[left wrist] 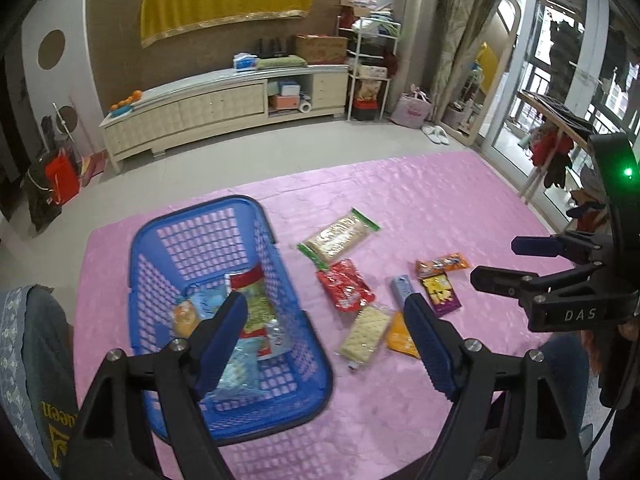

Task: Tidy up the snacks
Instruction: 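Withdraw both tools from the basket toward the remaining snacks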

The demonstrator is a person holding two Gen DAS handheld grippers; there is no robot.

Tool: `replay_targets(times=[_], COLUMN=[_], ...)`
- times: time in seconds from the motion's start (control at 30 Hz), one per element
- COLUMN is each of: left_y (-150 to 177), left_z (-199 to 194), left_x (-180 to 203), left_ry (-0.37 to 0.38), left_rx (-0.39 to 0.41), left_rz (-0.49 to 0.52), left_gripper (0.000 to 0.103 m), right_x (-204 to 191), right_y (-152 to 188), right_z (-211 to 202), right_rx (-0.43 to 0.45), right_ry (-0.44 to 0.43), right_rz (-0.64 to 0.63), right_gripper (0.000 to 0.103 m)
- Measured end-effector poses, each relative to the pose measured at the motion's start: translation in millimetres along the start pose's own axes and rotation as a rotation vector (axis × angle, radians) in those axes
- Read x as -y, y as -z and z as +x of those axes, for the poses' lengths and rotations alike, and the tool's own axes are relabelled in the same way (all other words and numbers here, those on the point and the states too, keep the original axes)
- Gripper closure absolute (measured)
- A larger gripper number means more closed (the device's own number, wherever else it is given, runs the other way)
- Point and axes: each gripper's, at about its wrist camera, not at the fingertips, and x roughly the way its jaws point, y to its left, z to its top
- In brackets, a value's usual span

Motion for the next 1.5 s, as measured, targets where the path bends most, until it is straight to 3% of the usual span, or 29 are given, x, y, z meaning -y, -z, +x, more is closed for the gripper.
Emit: replay_targets(times=[0.4,0.7,1.03,1.5], left_y=[2.9,31.3,64.7,74.4], left_z=[27.7,62.3,108.8,162.7], left_x=[57.0,84.1,102.7,93.7], left_ry=[0.015,0.055,-0.007,-0.056], left_rx=[-0.034,-0.063,-0.124,-0.233], left_rz=[0.126,0.193,0.334,0.464], left_gripper=[0.024,0.024,0.024,0.024], right_x=[53.2,67.2,81.0,68.8], right_y=[31.3,62.9,89.2,92.1], right_z=[-5.0,14.0,59.9,110.5], right_rx=[-0.01,0.01,-0.036,-0.092], right_ry=[0.038,0.024,0.043,0.034], right_rz=[-0.012,-0.057,-0.059,-0.096], right_gripper=[0.012,0.012,0.012,0.012])
